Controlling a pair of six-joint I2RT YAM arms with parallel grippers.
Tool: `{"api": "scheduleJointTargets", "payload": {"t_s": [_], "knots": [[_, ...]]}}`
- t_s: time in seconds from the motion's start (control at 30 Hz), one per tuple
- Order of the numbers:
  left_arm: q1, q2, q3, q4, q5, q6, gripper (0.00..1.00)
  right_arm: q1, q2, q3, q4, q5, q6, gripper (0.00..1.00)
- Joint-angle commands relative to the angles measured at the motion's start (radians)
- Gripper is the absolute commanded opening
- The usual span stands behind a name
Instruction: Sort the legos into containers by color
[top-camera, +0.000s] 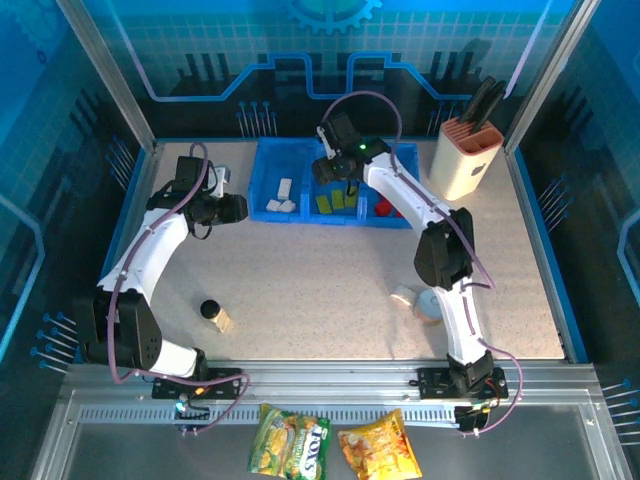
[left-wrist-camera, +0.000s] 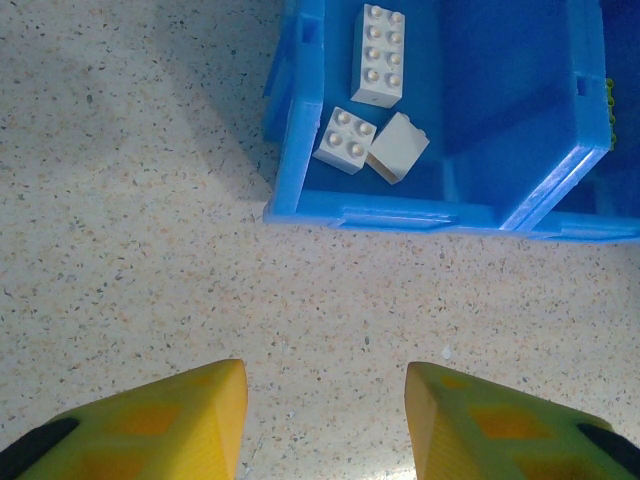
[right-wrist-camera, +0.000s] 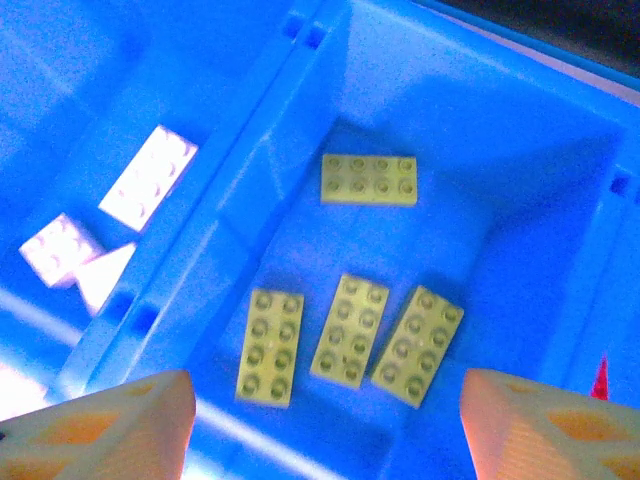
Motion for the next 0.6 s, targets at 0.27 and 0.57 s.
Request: {"api": "scheduleJointTargets", "payload": {"t_s": [0.27, 0.57], "knots": [[0.014, -0.006, -0.005, -0.001, 0.018, 0.002, 0.46, 0.018, -0.271, -0.36, -0.187, -0.062, -0.173, 0.71], [0.014, -0.004, -0.003, -0.001, 0.015, 0.002, 0.47, 0.015, -0.401, -0.606, -0.326, -0.054, -0.252, 0.71]]}}
